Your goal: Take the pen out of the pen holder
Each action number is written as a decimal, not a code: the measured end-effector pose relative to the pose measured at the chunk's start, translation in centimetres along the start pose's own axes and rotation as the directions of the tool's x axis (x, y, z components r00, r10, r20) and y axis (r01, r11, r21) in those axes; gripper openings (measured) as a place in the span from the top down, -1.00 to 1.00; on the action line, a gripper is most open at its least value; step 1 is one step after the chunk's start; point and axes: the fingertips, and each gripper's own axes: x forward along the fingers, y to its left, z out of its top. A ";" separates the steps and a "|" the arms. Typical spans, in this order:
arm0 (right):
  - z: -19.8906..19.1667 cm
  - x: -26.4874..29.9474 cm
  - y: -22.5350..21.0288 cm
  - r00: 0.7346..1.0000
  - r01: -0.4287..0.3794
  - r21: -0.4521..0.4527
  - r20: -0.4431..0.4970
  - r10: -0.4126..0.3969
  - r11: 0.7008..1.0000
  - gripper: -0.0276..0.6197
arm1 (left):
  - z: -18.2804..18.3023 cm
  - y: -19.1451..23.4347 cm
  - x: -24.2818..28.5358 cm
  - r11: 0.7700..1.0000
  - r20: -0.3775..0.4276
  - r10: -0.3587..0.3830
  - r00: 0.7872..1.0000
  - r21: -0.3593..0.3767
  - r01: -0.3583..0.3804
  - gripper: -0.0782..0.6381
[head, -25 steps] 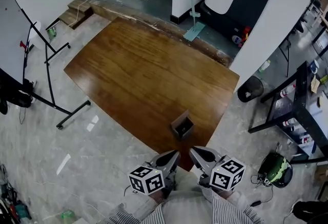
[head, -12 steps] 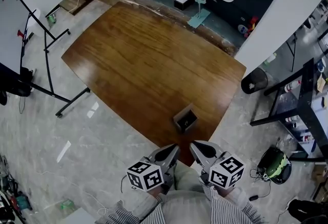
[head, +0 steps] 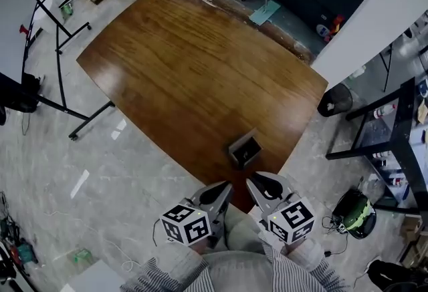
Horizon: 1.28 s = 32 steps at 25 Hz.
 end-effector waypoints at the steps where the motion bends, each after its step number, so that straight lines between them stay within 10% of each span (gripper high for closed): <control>1: 0.1 0.2 0.1 1.000 0.000 -0.028 -0.003 -0.001 1.000 0.72 | 0.0 0.1 0.1 1.000 -0.006 -0.001 1.000 0.016 0.001 0.76; 13: 1.1 3.0 -0.2 0.997 0.037 -0.398 -0.048 -0.061 0.917 0.47 | 0.1 1.1 0.7 1.000 -0.005 -0.001 1.000 -0.004 0.001 0.76; 32: 2.0 4.1 -0.3 0.997 0.057 -0.421 -0.027 -0.075 0.905 0.70 | 0.5 1.8 0.4 0.999 0.011 0.000 1.000 -0.042 0.001 0.76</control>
